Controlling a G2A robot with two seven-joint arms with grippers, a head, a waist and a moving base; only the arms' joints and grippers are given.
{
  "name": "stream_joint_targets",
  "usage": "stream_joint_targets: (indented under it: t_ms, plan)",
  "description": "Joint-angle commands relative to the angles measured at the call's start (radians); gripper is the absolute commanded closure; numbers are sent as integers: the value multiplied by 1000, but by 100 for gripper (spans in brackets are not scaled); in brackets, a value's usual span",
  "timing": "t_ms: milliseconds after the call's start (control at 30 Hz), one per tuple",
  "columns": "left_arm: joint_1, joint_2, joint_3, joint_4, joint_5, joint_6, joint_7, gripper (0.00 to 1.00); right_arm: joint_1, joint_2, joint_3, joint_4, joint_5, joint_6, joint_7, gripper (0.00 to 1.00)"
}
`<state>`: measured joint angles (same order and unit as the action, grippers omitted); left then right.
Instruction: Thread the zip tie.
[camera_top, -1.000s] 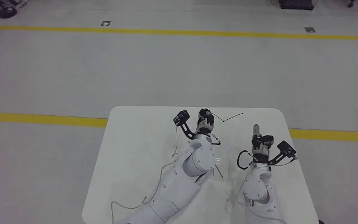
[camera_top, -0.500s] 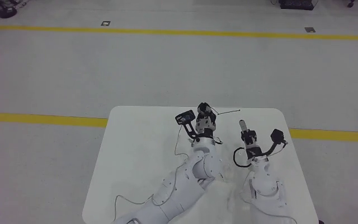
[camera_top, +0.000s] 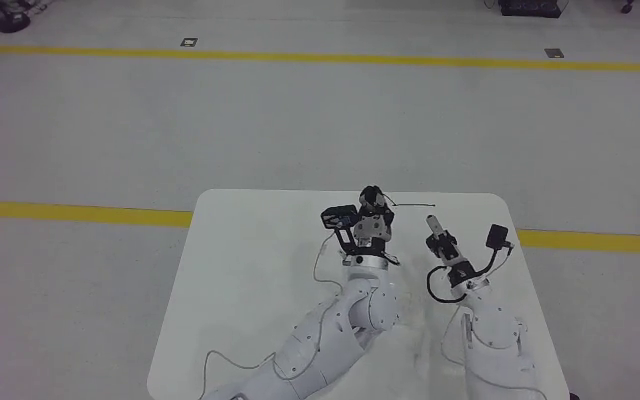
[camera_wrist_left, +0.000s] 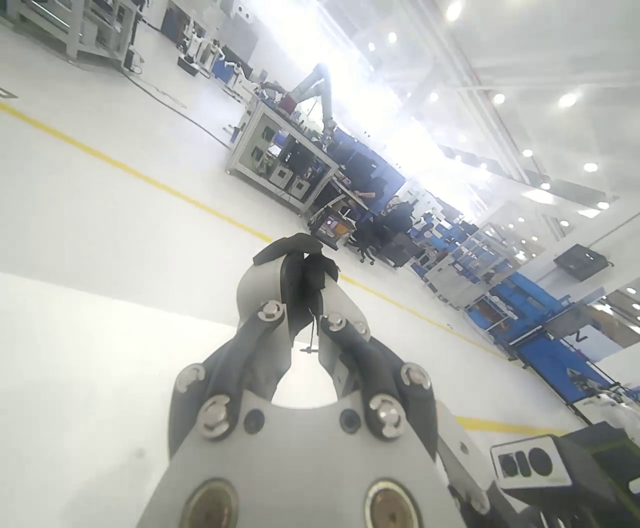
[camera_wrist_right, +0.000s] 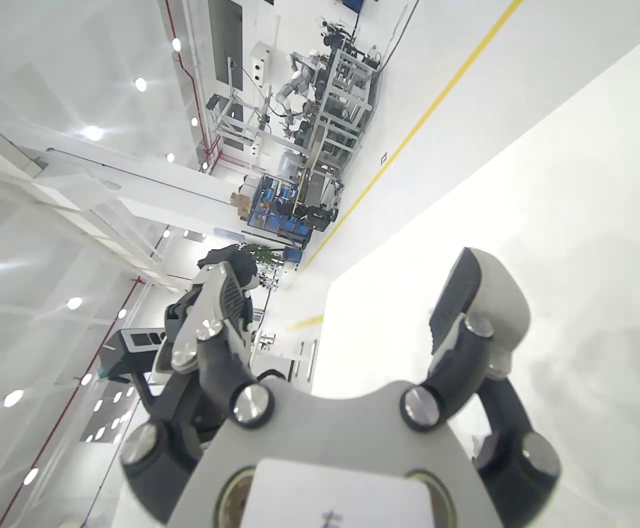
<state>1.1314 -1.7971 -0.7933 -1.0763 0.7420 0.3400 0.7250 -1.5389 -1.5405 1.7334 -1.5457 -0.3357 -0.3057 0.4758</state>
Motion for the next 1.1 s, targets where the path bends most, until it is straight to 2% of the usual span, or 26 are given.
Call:
stream_joint_targets:
  t_ms: [0,33,67,167,300,400,500,1067]
  plan:
    - [-2,3,0,0,2,-5,-14,100,8,3,2,4,23,17,2,58]
    - [-1,5,2,1,13,0,-23,100,12,4,0,6,33,24,7,69]
    - [-2,6,3,5,29,0,-25,100,16,6,-2,8,42,33,11,75]
    - [-8,1,-6,34,65,0,-28,100,27,11,-15,10,55,44,29,87]
    - [-22,-10,-2,60,81,0,-44,100,39,15,-40,11,51,56,22,83]
    - [-32,-15,9,73,81,0,-53,100,53,18,-57,22,56,72,9,72]
    - [-38,-18,16,81,76,0,-52,100,63,21,-74,33,58,80,-2,69]
    - [-32,-13,17,73,75,0,-44,100,70,44,-97,56,67,89,-55,74]
